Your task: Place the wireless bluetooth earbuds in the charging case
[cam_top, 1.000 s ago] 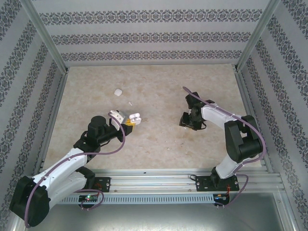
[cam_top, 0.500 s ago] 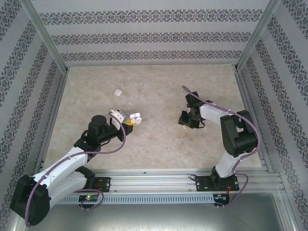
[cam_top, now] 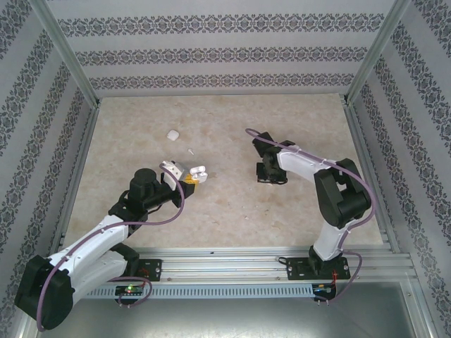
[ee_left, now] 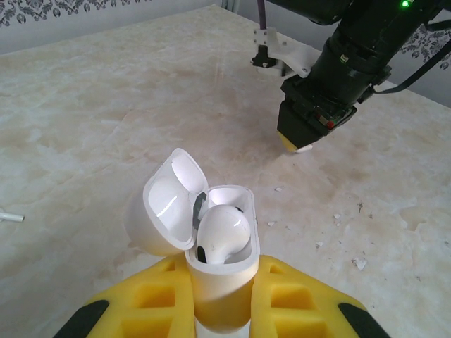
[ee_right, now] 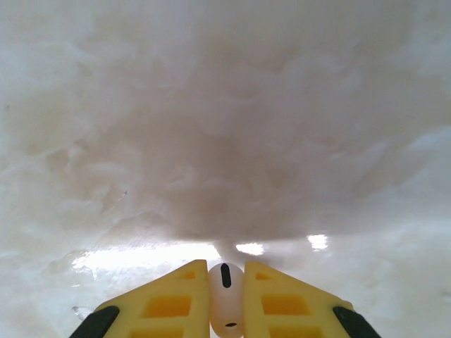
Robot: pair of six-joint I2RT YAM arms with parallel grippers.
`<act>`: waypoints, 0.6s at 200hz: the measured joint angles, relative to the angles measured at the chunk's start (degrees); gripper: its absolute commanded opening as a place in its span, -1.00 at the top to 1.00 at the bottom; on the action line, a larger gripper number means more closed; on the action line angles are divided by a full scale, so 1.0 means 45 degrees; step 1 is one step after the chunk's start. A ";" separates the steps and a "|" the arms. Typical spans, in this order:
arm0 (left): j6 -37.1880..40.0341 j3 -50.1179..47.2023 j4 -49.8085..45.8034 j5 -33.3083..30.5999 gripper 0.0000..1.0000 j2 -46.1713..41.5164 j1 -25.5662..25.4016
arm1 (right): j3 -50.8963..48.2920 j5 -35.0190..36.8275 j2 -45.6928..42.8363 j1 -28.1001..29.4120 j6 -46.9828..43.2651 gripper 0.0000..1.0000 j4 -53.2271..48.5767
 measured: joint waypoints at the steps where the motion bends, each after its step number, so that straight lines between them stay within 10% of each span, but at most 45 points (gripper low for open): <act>1: 0.0000 0.0000 -0.0005 0.0000 1.00 0.0000 0.0000 | 0.0039 0.0068 0.0019 0.0024 0.0005 0.77 -0.0039; 54: 0.0029 0.0000 -0.0185 0.0000 1.00 -0.0131 0.0000 | 0.3351 0.4784 0.3356 0.1477 0.0019 0.75 -0.3084; 120: 0.0146 0.0000 -0.0675 -0.0019 1.00 -0.0719 0.0000 | 0.4575 0.6776 0.5280 0.2273 -0.0112 0.38 -0.4614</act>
